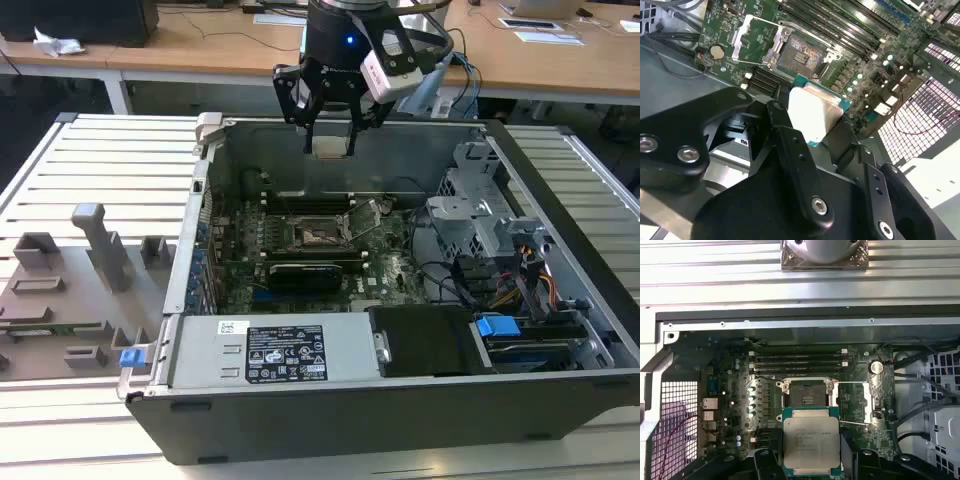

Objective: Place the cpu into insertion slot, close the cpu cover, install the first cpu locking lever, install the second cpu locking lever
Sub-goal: 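Place the cpu into insertion slot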

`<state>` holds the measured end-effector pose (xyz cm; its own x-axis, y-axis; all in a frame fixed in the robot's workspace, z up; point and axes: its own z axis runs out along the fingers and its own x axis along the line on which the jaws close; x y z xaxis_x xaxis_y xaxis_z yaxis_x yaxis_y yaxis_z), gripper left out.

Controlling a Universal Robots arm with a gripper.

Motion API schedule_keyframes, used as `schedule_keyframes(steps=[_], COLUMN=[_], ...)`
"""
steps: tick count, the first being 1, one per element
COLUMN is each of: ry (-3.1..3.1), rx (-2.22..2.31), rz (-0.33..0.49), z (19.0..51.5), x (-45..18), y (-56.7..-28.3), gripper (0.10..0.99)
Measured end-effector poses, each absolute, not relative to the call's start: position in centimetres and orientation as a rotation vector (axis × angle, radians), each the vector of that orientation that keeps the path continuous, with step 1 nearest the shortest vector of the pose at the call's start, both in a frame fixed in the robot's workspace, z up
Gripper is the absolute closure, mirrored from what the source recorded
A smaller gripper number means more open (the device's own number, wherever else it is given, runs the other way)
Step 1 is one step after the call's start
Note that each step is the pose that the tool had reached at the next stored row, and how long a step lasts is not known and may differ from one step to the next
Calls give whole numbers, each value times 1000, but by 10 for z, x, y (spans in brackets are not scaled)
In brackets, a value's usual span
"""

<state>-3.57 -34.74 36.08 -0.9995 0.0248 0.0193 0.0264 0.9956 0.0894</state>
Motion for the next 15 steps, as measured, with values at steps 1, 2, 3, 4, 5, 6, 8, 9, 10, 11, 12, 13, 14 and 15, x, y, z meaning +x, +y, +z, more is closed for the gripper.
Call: schedule_keyframes(steps=[1, 2, 3, 4, 5, 6, 8, 9, 10, 11, 12, 13, 14, 15], ry=[-3120, -3120, -3120, -3120, -3120, -3120, -3120, -3120, -3120, -3120, -3120, -3120, -3120, -3120], rx=[-40, -40, -40, -40, -40, -40, -40, -40, -40, -40, -40, -40, -40, -40], rz=[-139, -139, -139, -138, -138, -138, -138, -138, -138, -138, -138, -138, -138, -138], z=[358, 355, 354, 352, 349, 346, 343, 341, 339, 337, 334, 332, 331, 329], x=[-36, -36, -36, -36, -36, -36, -36, -36, -36, -36, -36, -36, -36, -36], y=[-347, -347, -347, -347, -347, -347, -347, -347, -347, -347, -347, -347, -347, -347], gripper=[545, 545, 545, 545, 545, 545, 545, 545, 545, 545, 545, 545, 545, 545])
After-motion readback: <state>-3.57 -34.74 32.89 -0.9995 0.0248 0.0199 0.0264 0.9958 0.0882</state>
